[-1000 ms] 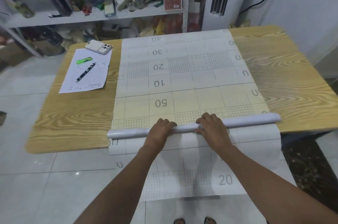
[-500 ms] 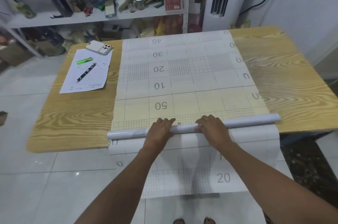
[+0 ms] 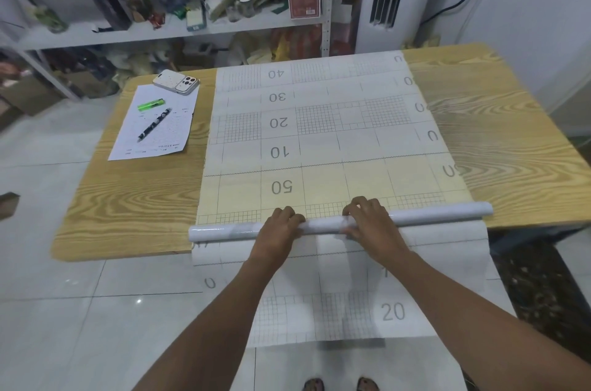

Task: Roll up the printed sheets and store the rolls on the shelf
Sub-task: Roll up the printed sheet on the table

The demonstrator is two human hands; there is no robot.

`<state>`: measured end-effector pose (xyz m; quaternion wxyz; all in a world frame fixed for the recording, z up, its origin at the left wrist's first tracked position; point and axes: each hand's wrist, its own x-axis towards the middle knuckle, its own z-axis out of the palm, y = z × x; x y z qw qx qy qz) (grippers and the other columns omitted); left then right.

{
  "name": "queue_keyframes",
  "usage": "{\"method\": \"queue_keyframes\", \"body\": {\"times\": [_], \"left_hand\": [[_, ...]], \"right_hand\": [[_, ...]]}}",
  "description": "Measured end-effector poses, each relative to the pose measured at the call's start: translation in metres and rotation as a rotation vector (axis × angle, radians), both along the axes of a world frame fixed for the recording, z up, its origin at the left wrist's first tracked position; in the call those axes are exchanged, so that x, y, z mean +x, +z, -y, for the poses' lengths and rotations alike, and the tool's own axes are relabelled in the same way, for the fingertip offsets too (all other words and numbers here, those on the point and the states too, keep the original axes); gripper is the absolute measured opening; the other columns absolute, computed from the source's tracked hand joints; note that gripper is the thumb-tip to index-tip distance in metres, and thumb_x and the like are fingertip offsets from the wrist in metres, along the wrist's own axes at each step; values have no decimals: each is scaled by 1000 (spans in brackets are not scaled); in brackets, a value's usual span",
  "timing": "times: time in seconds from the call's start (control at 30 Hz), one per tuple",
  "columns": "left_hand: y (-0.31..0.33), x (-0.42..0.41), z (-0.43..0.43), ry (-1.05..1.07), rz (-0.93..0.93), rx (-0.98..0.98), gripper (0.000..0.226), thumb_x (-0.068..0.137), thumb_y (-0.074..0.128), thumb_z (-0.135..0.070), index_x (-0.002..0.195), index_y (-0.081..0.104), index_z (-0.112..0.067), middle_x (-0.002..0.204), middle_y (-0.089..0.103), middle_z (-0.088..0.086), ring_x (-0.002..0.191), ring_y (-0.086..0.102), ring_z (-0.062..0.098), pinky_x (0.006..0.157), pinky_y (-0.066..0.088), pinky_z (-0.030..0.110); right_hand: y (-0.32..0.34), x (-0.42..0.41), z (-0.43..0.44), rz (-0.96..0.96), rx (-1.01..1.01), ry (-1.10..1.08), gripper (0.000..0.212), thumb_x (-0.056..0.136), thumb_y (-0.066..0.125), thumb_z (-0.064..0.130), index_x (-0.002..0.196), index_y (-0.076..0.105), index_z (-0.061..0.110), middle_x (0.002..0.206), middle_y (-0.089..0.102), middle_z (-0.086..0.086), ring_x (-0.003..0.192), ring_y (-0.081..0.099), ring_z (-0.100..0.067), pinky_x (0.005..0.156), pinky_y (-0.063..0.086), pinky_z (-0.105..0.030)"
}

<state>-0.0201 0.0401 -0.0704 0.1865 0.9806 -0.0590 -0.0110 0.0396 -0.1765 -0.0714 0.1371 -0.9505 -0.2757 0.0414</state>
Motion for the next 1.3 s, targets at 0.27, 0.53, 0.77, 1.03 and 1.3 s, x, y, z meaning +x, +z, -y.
{"method": "queue_keyframes", "body": {"times": [0.27,0.53,0.77,1.03,1.3], "left_hand": [[-2,3,-1,-46,-33,46,44,71,55,15,109,58,-8,99,56,12,85,50,29,68,44,38],[-3,-4,-2,-24,-34,-57,36,78,72,-15,110,59,-9,105,47,13,95,45,26,79,48,36],[1,-6,0,-12,12,68,34,79,69,-14,112,60,-7,96,60,15,88,54,35,73,41,41],[2,-6,3,10,-63,137,19,90,52,-12,109,53,-13,100,59,5,94,48,24,80,30,32],[0,-9,1,18,-46,141,27,83,52,5,104,56,-12,94,59,6,91,48,27,84,33,34]], "right_hand": [[5,2,12,-64,30,-6,28,82,66,28,110,62,24,102,54,-2,89,46,-22,72,28,-31],[2,6,15,-59,4,39,26,91,54,13,114,62,21,101,58,-4,90,50,-25,70,28,-31],[7,5,13,-61,-56,75,27,95,47,14,118,59,20,107,58,-3,98,48,-24,72,23,-29],[-1,-9,16,-11,7,-7,29,81,70,27,110,65,22,108,59,-5,89,52,-28,77,42,-37],[0,-8,19,-122,137,-38,38,80,70,25,112,56,11,109,51,-2,90,50,-21,76,32,-28]]}}
